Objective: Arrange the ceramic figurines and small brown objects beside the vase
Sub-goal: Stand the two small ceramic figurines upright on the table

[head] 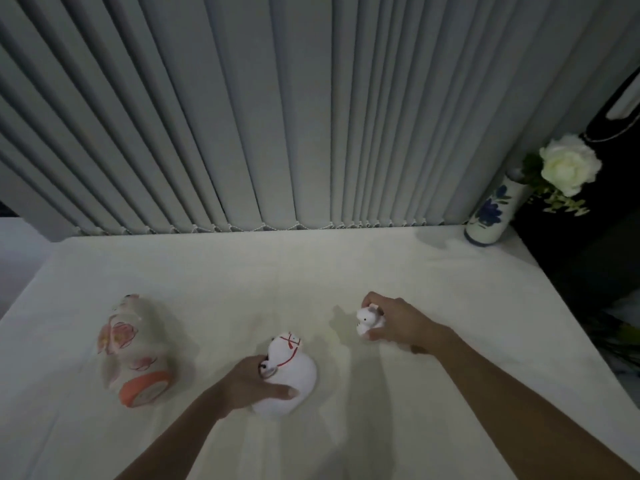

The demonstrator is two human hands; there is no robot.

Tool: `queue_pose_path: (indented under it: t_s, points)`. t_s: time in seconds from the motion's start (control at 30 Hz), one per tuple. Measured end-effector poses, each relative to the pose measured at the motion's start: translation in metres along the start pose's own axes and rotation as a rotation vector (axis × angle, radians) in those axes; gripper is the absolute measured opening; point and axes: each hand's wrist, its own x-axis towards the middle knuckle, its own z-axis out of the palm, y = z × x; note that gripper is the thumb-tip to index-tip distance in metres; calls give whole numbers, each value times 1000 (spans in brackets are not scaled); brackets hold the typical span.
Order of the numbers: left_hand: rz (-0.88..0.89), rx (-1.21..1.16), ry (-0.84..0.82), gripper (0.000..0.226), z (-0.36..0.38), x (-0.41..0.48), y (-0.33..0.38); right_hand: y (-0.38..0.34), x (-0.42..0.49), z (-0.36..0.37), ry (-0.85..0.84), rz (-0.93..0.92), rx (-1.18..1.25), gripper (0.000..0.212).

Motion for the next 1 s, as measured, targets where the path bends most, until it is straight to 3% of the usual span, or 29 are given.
queue_pose_path:
  t_s: [0.2, 0.37, 0.6, 1.0]
  points:
    - [286, 414, 179, 61, 23, 29, 63, 18, -7, 0, -51, -65, -256, 31]
    - [503, 636, 188, 57, 35, 47, 78, 22, -3, 3, -83, -94, -392, 42]
    - [569, 756, 188, 60, 34, 64, 73, 23, 6, 10, -100, -89, -417, 28]
    - [584, 779, 171, 63, 33, 72, 67, 29, 9, 18, -104, -51, -454, 41]
